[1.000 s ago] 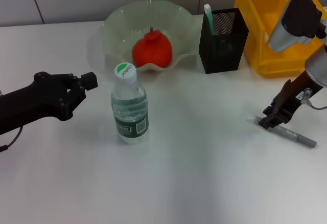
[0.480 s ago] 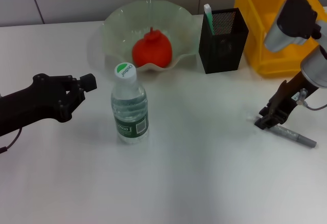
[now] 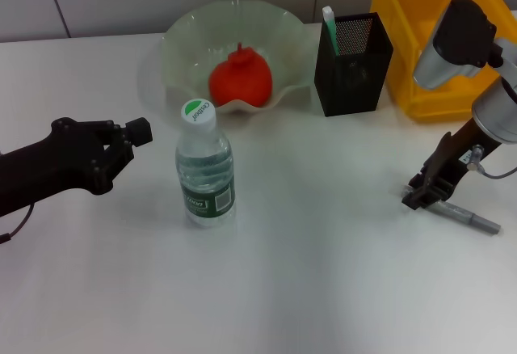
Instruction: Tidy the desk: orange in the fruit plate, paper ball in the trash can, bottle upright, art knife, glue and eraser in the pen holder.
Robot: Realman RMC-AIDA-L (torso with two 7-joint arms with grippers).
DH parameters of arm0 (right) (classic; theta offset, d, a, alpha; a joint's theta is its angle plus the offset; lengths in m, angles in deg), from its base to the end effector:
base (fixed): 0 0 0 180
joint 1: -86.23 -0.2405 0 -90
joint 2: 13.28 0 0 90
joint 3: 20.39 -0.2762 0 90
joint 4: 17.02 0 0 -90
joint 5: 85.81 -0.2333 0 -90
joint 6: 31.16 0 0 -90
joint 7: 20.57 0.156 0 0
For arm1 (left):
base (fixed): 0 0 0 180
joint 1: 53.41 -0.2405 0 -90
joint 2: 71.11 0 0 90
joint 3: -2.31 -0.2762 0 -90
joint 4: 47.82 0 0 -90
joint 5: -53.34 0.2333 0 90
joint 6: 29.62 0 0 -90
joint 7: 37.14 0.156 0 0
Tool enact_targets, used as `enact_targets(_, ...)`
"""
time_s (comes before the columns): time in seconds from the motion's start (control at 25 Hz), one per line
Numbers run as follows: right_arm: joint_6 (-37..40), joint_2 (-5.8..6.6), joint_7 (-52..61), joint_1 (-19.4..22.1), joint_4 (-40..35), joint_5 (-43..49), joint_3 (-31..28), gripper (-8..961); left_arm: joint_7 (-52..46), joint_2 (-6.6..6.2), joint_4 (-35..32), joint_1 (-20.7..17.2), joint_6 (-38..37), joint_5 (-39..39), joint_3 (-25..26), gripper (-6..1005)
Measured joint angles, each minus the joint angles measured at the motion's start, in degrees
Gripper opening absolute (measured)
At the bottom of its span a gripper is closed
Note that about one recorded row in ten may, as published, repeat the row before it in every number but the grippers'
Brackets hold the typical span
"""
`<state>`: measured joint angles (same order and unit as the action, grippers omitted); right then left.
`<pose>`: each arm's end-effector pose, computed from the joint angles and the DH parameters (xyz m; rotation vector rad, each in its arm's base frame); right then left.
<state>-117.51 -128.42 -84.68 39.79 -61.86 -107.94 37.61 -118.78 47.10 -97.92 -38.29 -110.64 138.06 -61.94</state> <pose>0.2744 0.4189 -0.0051 -2.7699 0.8024 -0.6875 -0.2783 0.3371 -0.0057 -2.5456 -0.6004 -0.8967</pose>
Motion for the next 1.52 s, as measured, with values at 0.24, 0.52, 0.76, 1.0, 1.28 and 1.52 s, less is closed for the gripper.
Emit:
enact_targets(0.24,0.2,0.00,0.2,0.0,0.2,0.5,0.0,291,0.0,0.00,0.0,0.0,0.0,0.0,0.0,77)
enact_targets(0.52,0.2,0.00,0.3,0.0,0.2,0.6,0.0,285,0.0,0.00,0.0,0.0,0.0,0.0,0.0,77)
enact_targets(0.76,0.5,0.00,0.6,0.1,0.2,0.6,0.0,267,0.0,0.00,0.0,0.0,0.0,0.0,0.0,78)
enact_targets(1.0,0.8,-0.05,0.8,0.1,0.5,1.4,0.0,232,0.0,0.00,0.0,0.0,0.0,0.0,0.0,78)
enact_targets(1.28,0.9,-0.13,0.9,0.1,0.9,1.6,0.0,196,0.0,0.00,0.0,0.0,0.0,0.0,0.0,79)
enact_targets(1.52,0.9,-0.44,0.8,0.2,0.4,1.6,0.0,166,0.3,0.00,0.0,0.0,0.0,0.0,0.0,79)
